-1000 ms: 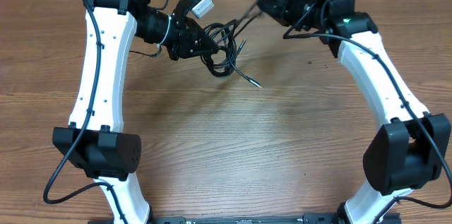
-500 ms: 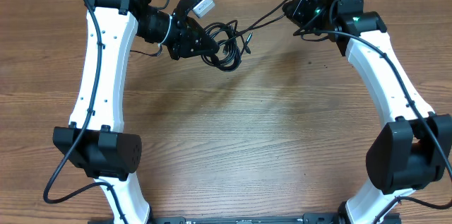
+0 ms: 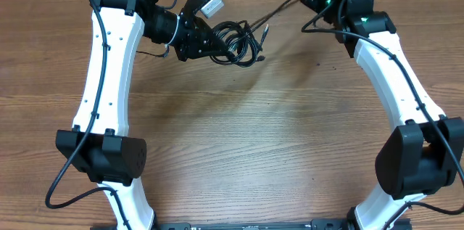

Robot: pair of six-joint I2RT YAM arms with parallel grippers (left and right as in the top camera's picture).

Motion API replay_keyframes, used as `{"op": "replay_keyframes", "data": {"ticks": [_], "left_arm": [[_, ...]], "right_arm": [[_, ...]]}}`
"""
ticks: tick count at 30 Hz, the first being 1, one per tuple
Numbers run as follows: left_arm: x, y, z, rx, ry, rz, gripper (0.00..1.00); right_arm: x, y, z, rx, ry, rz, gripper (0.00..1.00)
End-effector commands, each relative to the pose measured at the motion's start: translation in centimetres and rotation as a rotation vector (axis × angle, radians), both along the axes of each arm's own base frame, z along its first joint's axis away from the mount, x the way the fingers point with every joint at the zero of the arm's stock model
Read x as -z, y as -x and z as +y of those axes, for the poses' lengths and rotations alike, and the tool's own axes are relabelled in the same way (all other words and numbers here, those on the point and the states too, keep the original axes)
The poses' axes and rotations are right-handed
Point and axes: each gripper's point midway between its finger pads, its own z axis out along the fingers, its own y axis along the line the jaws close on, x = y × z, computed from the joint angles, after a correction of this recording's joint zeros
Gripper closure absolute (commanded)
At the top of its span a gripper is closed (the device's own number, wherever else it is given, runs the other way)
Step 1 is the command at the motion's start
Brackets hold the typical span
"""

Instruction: Untangle cables

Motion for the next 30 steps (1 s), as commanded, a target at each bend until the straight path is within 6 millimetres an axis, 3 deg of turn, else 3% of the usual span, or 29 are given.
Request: {"op": "replay_keyframes", "data": {"ticks": [1, 6, 11, 15, 22, 30], "left_arm": [[-1.2, 0.7, 0.6, -0.028, -0.01, 0.009, 0.96], [-0.9, 0.7, 0.7, -0.03, -0.024, 0.009, 0.96], [-0.9, 0.8, 0.5, -0.024, -0.025, 0.009, 0.96], [-0.8, 0.6, 0.3, -0.019, -0.023, 0.001, 0.96], [-1.0, 1.5, -1.5, 0.03, -0.004, -0.001, 0.96], [-0.4, 2.0, -2.7, 0.066, -0.045, -0.025, 0.96]], "right_arm": [[-3.4, -1.8, -5.0, 0.177, 0.042, -0.123, 0.96], [-8.0, -2.2, -0.6, -0.023, -0.163, -0.267, 0.96], [-12.7, -0.6, 2.8, -0.19, -0.325, -0.362, 0.96], [-15.7, 0.8, 4.0, -0.258, -0.42, -0.405, 0.96], [-19.0, 1.9, 4.7, -0.34, -0.437, -0.524, 0.96], [-20.5, 2.3, 4.8, -0.338, -0.545, -0.531, 0.96]]}}
